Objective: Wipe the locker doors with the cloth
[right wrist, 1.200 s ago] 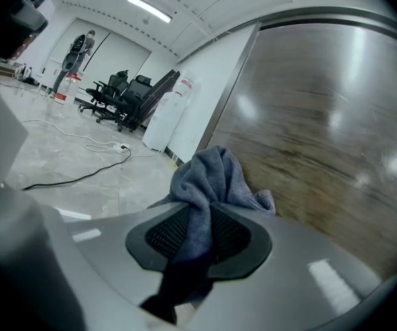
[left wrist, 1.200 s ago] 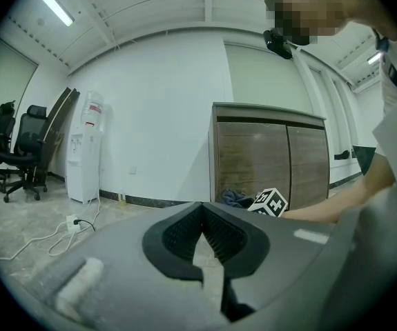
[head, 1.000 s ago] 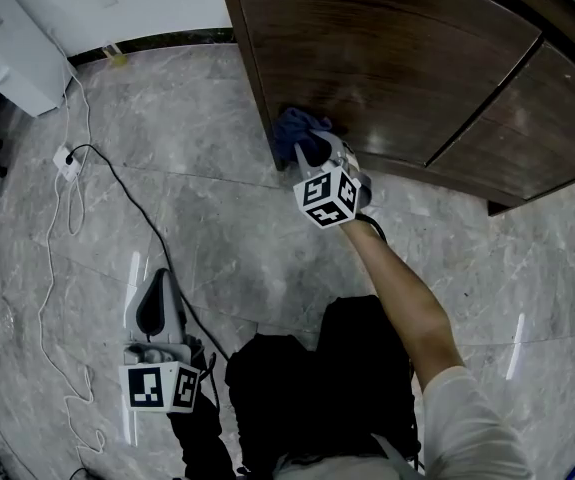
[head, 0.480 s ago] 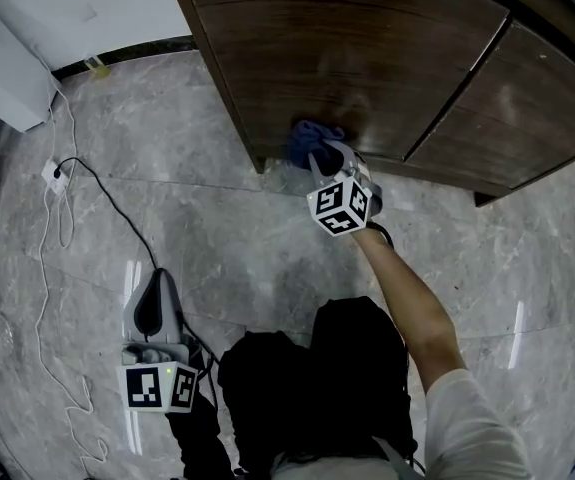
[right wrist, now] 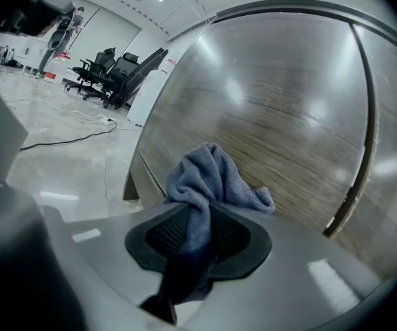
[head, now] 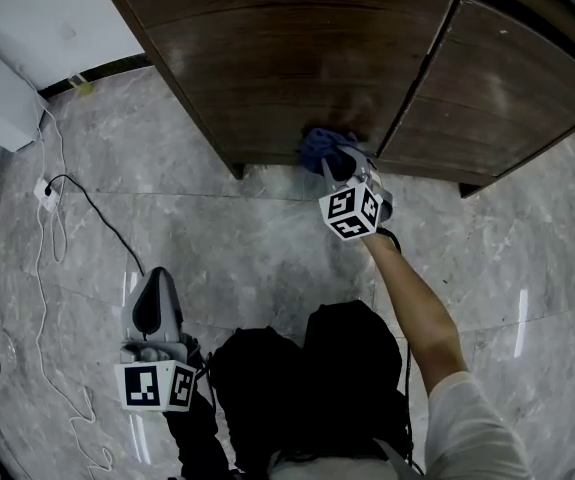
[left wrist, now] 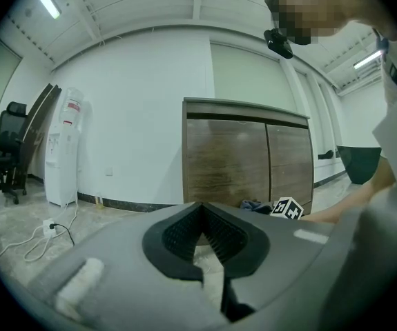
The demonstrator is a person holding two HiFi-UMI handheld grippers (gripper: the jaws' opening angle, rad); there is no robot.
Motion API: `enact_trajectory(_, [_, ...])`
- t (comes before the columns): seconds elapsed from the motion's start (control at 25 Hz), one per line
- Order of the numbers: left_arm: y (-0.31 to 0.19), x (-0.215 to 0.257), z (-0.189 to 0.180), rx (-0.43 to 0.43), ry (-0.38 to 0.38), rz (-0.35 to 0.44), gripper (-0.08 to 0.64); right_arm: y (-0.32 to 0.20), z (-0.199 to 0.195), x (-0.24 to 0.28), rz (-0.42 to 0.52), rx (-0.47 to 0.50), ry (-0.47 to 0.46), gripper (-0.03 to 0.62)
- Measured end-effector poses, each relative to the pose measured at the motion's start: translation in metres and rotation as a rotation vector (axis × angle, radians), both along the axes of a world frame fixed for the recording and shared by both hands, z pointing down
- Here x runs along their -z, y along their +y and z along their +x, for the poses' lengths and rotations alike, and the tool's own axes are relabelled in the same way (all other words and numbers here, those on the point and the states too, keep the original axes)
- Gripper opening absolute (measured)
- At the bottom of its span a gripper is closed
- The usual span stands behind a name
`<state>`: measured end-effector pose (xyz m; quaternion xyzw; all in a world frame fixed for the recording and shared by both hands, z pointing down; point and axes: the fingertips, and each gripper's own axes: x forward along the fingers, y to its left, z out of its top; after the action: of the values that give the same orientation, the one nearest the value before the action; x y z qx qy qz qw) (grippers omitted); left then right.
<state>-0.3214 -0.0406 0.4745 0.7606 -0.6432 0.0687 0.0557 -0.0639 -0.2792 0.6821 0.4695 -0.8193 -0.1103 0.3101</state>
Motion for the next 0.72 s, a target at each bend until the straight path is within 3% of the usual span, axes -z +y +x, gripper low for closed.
enact_trajectory(0.4, [-0.006,0.010,0.040,-0.045,-0.034,0.006,0.002,0.002,0.065,-0.001,-0.027,-0.088,-0.054,0.092])
enact_trajectory(0.72, [-0.006,0.016,0.063,-0.070,-0.042,0.017,0.002,0.011,0.080,0.012,0.016,-0.071,-0.032,0.092])
